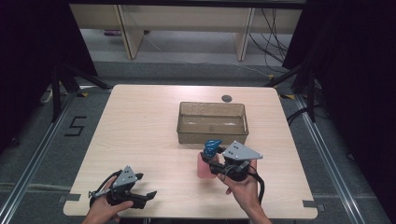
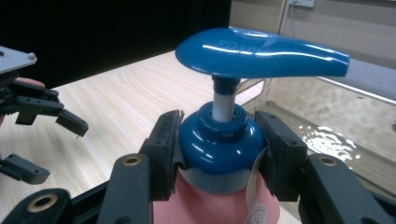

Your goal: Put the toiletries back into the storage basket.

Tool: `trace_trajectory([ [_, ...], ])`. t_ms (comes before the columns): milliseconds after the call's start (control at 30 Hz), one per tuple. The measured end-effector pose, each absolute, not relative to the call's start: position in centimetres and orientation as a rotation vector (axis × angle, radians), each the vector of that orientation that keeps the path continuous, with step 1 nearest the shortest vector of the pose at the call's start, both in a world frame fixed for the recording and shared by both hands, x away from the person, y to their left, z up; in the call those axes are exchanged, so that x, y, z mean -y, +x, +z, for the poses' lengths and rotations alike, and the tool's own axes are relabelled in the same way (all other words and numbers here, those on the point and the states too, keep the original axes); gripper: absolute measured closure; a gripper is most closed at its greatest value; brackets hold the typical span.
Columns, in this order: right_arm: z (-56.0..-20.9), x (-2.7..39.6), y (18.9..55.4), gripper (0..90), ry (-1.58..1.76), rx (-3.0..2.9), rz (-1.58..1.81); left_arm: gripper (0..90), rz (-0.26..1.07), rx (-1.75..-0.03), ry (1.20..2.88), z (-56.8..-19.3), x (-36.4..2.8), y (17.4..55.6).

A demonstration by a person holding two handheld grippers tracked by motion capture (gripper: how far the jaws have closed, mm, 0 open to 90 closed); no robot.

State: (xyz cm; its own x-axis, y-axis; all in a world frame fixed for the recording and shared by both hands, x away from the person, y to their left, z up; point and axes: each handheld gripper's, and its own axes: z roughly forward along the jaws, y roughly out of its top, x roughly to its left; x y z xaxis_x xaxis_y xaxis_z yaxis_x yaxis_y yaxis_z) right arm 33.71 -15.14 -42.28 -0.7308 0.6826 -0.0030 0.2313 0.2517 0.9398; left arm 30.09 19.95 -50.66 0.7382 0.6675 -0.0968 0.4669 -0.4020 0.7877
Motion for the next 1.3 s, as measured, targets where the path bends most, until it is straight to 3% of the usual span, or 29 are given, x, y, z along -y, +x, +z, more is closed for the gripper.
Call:
trace_trajectory([
  [533, -38.6, 17.5, 35.6, 53.5, 0.882, -2.048, 1.458, 15.0, 0.302, -0.848, 2.111, -50.6, -20.3, 30.3],
  [1300, -36.0, 20.5, 37.5, 53.5, 0.94, -1.925, 1.456, 15.0, 0.296, -0.864, 2.061, -50.7, -20.0, 30.2],
])
